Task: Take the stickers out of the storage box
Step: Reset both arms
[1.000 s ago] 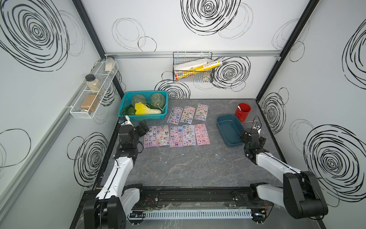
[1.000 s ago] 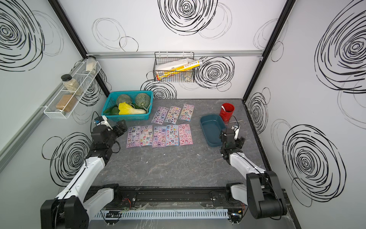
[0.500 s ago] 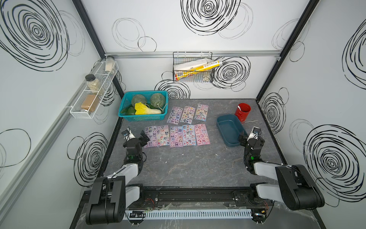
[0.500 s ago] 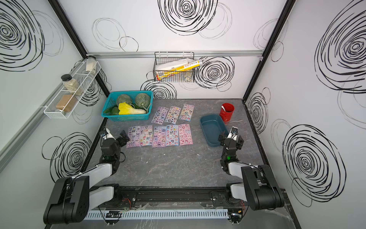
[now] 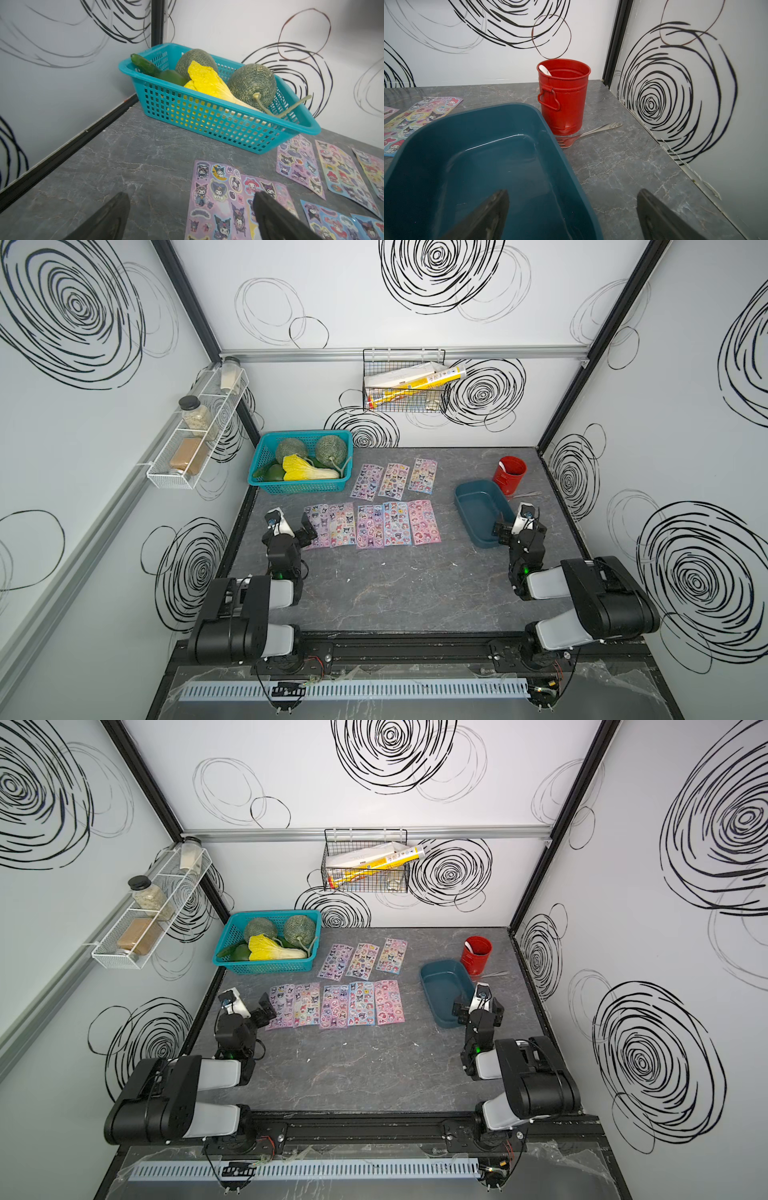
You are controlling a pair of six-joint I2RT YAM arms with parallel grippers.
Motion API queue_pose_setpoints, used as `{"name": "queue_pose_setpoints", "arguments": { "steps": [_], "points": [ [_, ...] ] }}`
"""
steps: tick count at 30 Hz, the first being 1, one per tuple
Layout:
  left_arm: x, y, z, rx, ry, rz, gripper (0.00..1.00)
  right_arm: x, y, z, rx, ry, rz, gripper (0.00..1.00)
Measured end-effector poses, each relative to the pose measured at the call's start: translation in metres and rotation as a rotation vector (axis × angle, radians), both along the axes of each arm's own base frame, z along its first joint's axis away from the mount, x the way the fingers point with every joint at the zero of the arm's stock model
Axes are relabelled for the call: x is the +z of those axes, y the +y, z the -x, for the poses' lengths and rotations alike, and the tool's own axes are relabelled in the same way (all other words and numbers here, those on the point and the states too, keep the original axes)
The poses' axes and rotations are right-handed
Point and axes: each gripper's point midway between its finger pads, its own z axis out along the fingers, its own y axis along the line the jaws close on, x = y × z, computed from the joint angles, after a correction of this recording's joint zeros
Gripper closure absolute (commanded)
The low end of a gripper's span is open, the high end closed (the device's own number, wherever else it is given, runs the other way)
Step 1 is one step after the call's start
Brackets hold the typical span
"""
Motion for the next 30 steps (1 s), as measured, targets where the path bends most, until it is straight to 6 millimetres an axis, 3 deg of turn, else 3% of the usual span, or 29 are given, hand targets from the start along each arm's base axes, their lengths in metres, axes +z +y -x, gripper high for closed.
{"name": "queue_pose_setpoints", "arguments": {
  "steps": [3, 7, 30],
  "points": [
    [0.006, -0.021, -0.024, -0.094, -0.001, -0.049, 0.01, 0.002, 0.001, -0.001, 0.011, -0.011, -0.005, 0.0],
    [0.002, -0.039, -0.022, -0.165, -0.001, -0.088, 0.01, 0.004, 0.002, -0.002, 0.023, -0.017, -0.008, 0.0],
    [0.0, -0.042, -0.021, -0.175, 0.002, -0.121, 0.01, 0.004, 0.005, -0.003, 0.04, -0.018, -0.011, 0.0]
  ]
}}
